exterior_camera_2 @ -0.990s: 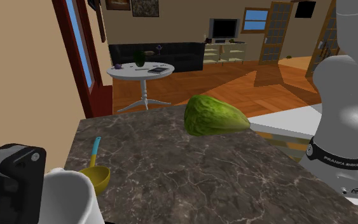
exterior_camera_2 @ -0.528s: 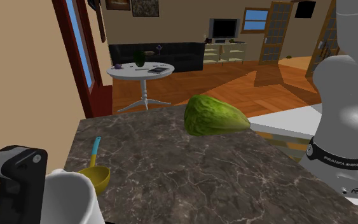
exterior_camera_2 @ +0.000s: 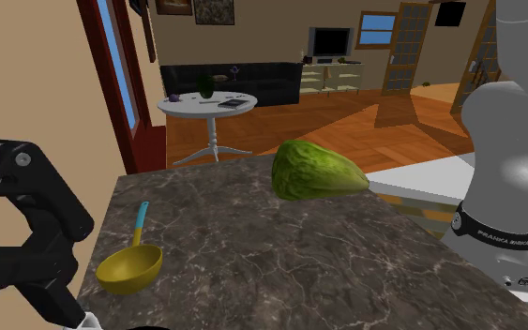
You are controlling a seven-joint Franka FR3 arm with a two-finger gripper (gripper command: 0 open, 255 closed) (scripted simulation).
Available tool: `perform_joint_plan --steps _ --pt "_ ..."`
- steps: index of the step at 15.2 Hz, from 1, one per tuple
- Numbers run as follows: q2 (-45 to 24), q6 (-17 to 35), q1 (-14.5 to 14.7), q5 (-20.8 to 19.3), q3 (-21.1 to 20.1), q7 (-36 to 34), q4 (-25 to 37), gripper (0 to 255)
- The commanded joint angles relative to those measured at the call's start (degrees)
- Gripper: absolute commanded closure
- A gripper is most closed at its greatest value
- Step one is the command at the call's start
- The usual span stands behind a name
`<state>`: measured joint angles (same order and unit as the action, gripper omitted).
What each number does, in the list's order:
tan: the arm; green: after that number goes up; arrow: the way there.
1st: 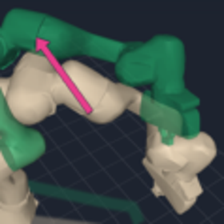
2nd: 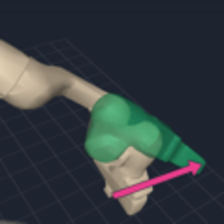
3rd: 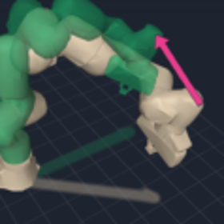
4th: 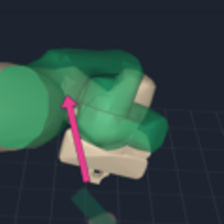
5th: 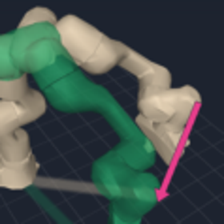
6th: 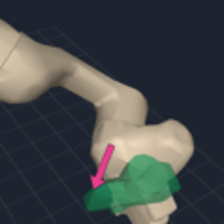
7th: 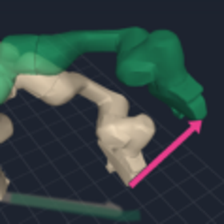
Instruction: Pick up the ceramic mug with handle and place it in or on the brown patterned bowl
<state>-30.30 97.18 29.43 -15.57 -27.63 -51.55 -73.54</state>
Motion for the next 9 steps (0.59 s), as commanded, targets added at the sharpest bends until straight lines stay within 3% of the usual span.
perform_joint_plan --steps 1,9 --pt "-0.5 -3.8 0.9 -0.1 -0.1 0.2 4.3 0" --pt "-0.9 -5.6 1.3 -0.2 0.0 0.3 6.5 0"
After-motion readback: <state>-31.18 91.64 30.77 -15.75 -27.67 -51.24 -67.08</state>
